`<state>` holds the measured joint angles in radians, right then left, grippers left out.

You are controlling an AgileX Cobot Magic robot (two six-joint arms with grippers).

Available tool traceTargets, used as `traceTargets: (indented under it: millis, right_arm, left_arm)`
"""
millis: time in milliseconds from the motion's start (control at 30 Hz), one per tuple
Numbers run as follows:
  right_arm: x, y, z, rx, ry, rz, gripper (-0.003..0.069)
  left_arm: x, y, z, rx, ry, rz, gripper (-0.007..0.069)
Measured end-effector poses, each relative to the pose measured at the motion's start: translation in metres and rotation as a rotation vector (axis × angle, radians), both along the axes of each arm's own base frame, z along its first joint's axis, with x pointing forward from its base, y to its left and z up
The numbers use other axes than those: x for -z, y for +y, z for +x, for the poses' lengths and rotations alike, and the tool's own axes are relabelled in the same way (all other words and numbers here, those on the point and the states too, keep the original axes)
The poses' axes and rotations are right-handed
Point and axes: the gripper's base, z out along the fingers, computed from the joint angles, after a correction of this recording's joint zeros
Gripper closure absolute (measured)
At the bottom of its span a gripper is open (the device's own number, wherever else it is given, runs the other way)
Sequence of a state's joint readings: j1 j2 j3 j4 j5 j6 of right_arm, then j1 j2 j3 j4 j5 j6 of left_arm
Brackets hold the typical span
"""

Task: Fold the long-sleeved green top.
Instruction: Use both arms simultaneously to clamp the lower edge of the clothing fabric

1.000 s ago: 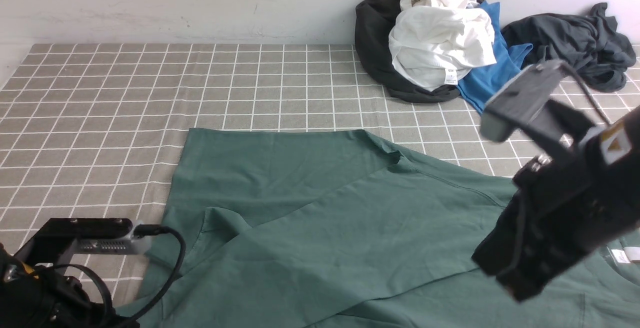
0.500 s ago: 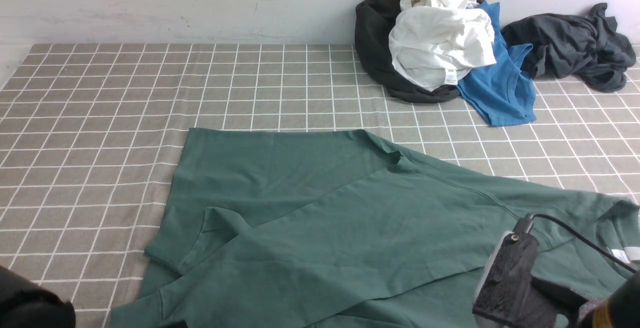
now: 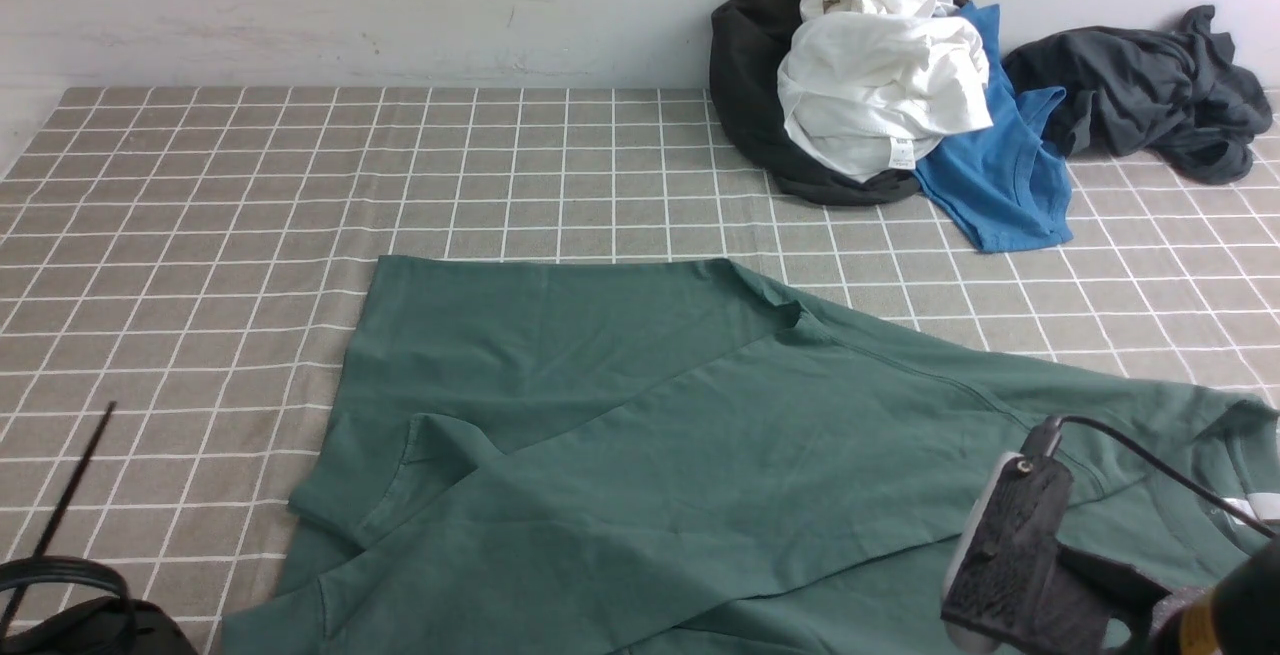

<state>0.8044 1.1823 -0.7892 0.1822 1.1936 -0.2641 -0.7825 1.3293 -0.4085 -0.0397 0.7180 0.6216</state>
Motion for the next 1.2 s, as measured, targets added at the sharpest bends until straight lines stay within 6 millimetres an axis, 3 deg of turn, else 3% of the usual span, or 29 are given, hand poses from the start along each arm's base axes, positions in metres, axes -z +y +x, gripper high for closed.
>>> traceTargets:
  millis: [467, 733, 867, 1033, 1200]
  right_arm:
    - [0.000, 0.001, 0.002, -0.002, -0.017, 0.011, 0.0669]
    - [0.000, 0.001, 0.002, -0.001, -0.020, 0.014, 0.0669]
    - [0.000, 0.001, 0.002, -0.004, -0.026, 0.009, 0.0669]
    - [0.000, -0.001, 0.004, -0.013, -0.046, -0.010, 0.0669]
    - [0.001, -0.006, 0.009, -0.047, -0.107, -0.068, 0.0655]
  left_arm:
    - [-0.001, -0.002, 0.004, -0.007, -0.037, -0.015, 0.0135]
    - [-0.002, -0.003, 0.007, -0.172, -0.068, -0.032, 0.0160]
    - [-0.002, -0.002, 0.008, -0.183, -0.076, -0.025, 0.0283]
    - [-0.002, -0.002, 0.008, -0.183, -0.077, -0.023, 0.0570]
    - [-0.011, -0.004, 0.010, -0.184, -0.043, 0.022, 0.0622]
